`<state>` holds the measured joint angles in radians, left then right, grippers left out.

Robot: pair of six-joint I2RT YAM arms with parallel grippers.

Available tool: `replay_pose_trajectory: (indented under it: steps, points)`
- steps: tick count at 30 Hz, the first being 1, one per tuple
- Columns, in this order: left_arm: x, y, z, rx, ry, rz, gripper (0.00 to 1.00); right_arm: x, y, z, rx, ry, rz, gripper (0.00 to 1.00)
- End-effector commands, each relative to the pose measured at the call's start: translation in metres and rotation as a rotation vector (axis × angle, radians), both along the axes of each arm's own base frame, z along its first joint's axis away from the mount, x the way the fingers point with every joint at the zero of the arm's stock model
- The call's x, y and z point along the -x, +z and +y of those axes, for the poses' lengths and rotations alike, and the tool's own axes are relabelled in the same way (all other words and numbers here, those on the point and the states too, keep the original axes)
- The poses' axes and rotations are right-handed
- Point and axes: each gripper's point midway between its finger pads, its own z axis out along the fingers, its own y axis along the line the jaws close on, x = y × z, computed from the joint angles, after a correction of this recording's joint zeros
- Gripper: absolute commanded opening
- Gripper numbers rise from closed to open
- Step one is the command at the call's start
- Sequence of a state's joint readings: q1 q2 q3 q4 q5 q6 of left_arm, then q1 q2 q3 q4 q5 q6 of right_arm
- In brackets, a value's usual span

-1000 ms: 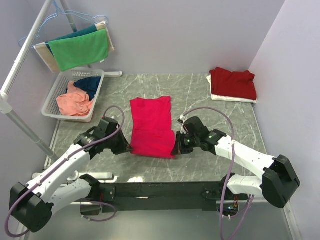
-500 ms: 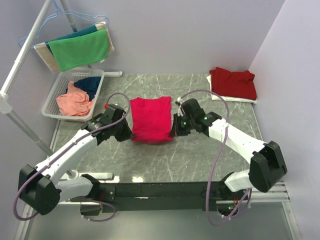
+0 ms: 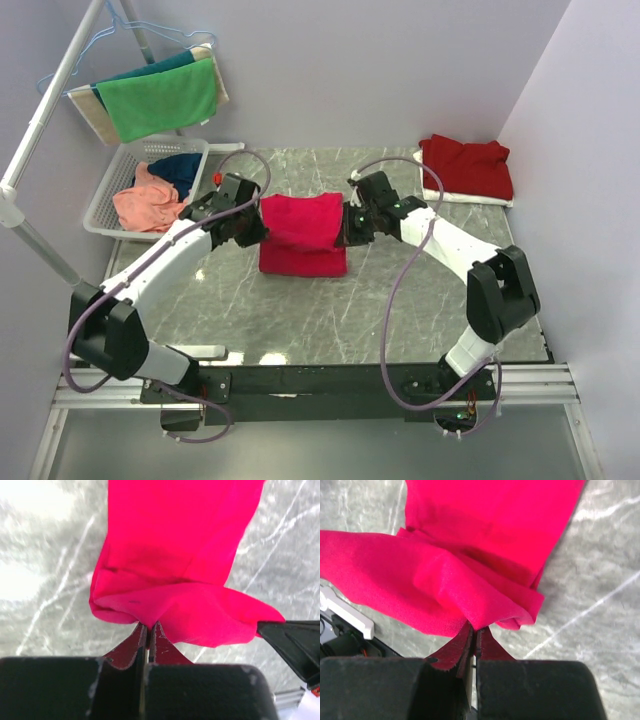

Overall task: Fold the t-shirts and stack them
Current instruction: Fold the tshirt

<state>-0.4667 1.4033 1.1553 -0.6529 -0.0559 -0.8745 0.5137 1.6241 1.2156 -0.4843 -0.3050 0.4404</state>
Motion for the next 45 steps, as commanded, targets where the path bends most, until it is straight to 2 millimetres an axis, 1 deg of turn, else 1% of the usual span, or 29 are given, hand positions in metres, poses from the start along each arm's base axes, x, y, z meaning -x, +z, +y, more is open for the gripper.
replay_pose_trajectory:
  steps: [1,3,5,6,7,8,10,11,13,14,15,16,17,19,20,22,23,25,26,28,29,30,32,35,36,38,39,40,45]
  points:
    - [-0.036,0.025,0.008,-0.04,0.013,-0.111,0.01,-0.039,0.031,0.011,-0.049,-0.028,-0.107,0.0]
    - [-0.044,0.017,0.01,-0.057,0.014,-0.093,0.01,-0.046,0.024,0.013,-0.037,-0.029,-0.091,0.0]
    - [-0.053,0.018,0.01,-0.063,0.006,-0.104,0.01,-0.06,0.031,0.012,-0.029,-0.04,-0.111,0.0]
    - [-0.058,0.01,0.01,-0.07,0.004,-0.087,0.01,-0.065,0.024,0.013,-0.021,-0.045,-0.097,0.0]
    - [-0.064,0.013,0.009,-0.072,-0.001,-0.095,0.01,-0.073,0.03,0.015,-0.028,-0.046,-0.111,0.0]
    - [-0.07,0.002,0.01,-0.083,0.0,-0.073,0.01,-0.079,0.028,0.013,-0.027,-0.054,-0.108,0.0]
    - [-0.082,0.005,0.009,-0.092,-0.006,-0.085,0.01,-0.092,0.025,0.015,-0.022,-0.059,-0.101,0.0]
    - [-0.089,-0.001,0.007,-0.101,-0.011,-0.08,0.01,-0.097,0.024,0.014,-0.016,-0.066,-0.103,0.0]
    - [-0.103,0.004,0.004,-0.105,-0.014,-0.106,0.01,-0.109,0.016,0.014,-0.008,-0.079,-0.093,0.0]
    - [-0.11,-0.008,0.004,-0.115,-0.016,-0.08,0.01,-0.112,0.015,0.014,-0.011,-0.081,-0.089,0.0]
    - [-0.114,-0.011,0.003,-0.121,-0.02,-0.068,0.01,-0.121,0.009,0.011,-0.009,-0.095,-0.081,0.0]
    - [-0.124,-0.003,0.002,-0.123,-0.018,-0.087,0.01,-0.124,0.006,0.01,-0.01,-0.098,-0.075,0.0]
    - [-0.129,-0.016,0.002,-0.135,-0.023,-0.06,0.01,-0.128,0.004,0.01,-0.014,-0.099,-0.071,0.0]
    - [-0.142,-0.015,0.0,-0.138,-0.027,-0.073,0.01,-0.14,-0.002,0.007,-0.017,-0.107,-0.064,0.0]
    - [-0.147,-0.026,0.001,-0.148,-0.023,-0.052,0.01,-0.144,-0.013,0.006,-0.012,-0.11,-0.044,0.0]
    - [-0.157,-0.027,0.002,-0.149,-0.019,-0.056,0.01,-0.155,-0.011,0.006,-0.023,-0.112,-0.05,0.0]
    - [-0.161,-0.037,0.003,-0.155,-0.018,-0.039,0.01,-0.158,-0.021,0.005,-0.019,-0.115,-0.031,0.0]
    - [-0.17,-0.039,0.004,-0.161,-0.013,-0.044,0.01,-0.17,-0.018,0.004,-0.034,-0.121,-0.046,0.0]
    - [-0.174,-0.049,0.007,-0.173,-0.007,-0.025,0.01,-0.173,-0.027,0.003,-0.033,-0.125,-0.033,0.0]
    - [-0.182,-0.049,0.007,-0.174,-0.001,-0.031,0.01,-0.183,-0.023,0.005,-0.053,-0.125,-0.044,0.0]
    - [-0.185,-0.055,0.008,-0.177,0.001,-0.022,0.01,-0.188,-0.032,0.003,-0.053,-0.129,-0.032,0.0]
    - [-0.189,-0.054,0.009,-0.175,0.007,-0.028,0.01,-0.194,-0.027,0.004,-0.06,-0.131,-0.041,0.0]
    - [-0.192,-0.061,0.012,-0.182,0.015,-0.016,0.01,-0.199,-0.039,0.004,-0.062,-0.129,-0.019,0.0]
    - [-0.2,-0.067,0.014,-0.183,0.021,-0.017,0.01,-0.209,-0.039,0.006,-0.083,-0.132,-0.024,0.0]
    - [-0.204,-0.065,0.016,-0.184,0.029,-0.025,0.02,-0.211,-0.039,0.007,-0.093,-0.134,-0.021,0.0]
    - [-0.213,-0.067,0.02,-0.184,0.043,-0.04,0.21,-0.216,-0.039,0.01,-0.129,-0.134,-0.025,0.12]
    - [-0.219,-0.064,0.024,-0.193,0.064,-0.062,0.28,-0.219,-0.037,0.01,-0.142,-0.14,-0.031,0.25]
    - [-0.224,-0.061,0.029,-0.197,0.082,-0.08,0.39,-0.222,-0.033,0.008,-0.153,-0.146,-0.046,0.3]
    - [-0.251,-0.029,0.045,-0.185,0.184,-0.215,0.51,-0.241,-0.01,0.011,-0.335,-0.167,-0.114,0.33]
